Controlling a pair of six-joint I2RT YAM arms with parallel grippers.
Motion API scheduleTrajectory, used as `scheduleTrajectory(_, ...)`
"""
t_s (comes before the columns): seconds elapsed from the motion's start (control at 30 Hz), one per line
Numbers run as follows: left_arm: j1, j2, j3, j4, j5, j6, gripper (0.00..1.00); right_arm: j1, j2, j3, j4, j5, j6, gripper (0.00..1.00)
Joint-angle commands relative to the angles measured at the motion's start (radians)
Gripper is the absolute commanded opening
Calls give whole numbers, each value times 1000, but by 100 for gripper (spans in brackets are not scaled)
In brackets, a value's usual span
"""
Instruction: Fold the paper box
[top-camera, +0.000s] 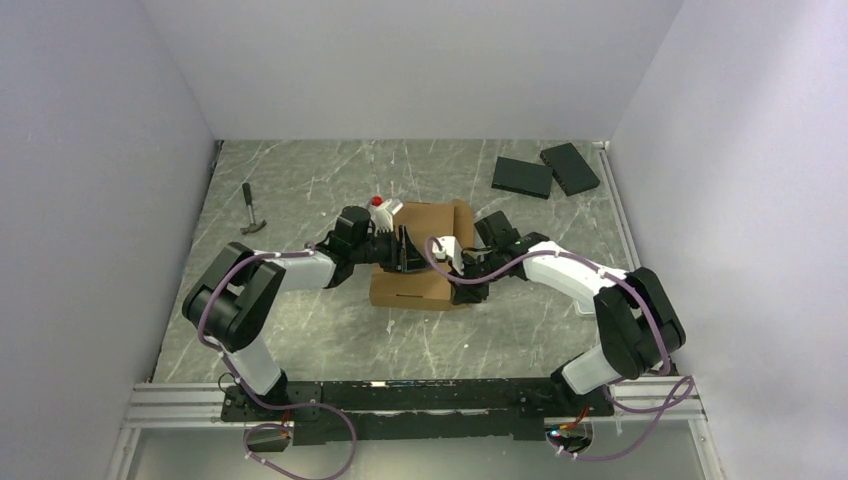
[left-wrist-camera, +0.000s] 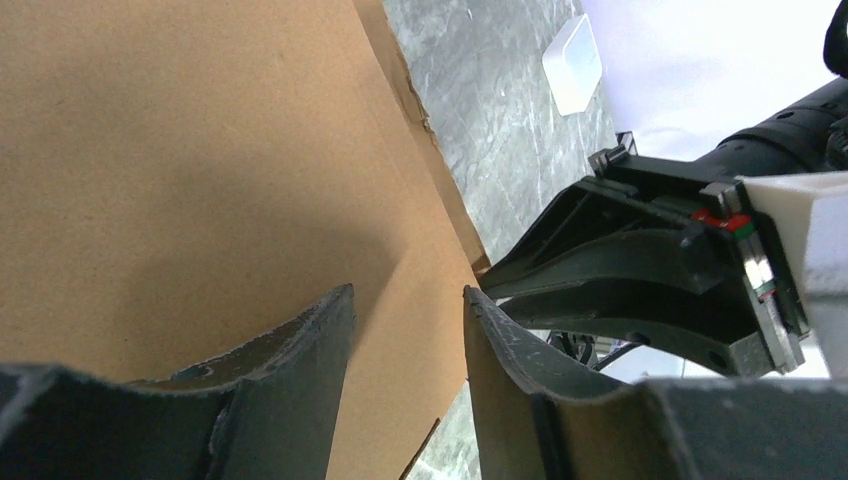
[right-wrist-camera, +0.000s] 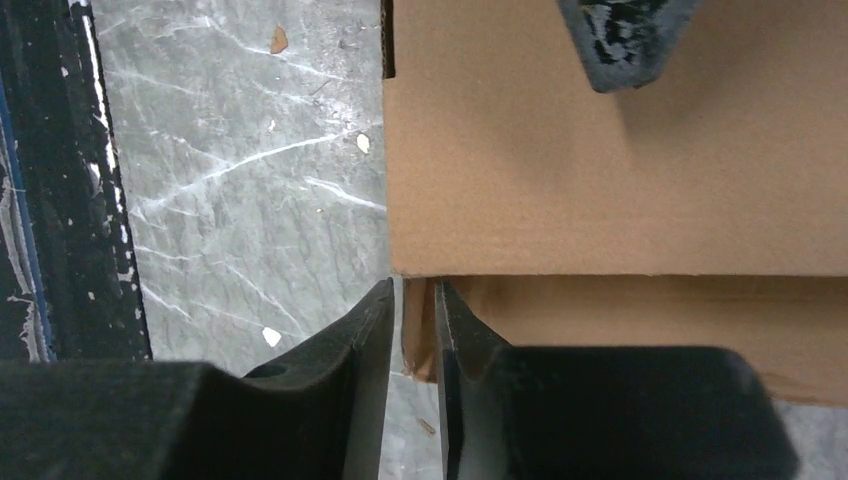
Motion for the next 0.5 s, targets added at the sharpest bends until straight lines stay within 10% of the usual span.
scheduleTrajectory(0.0,-6,1,21,-110,-15,36,52,-52,-48,50,-63,-96,-97,29)
scheduleTrajectory(0.47,-6,-157,167,-350,-78,103,66,-205,-132,58,-67,-230,-65,36)
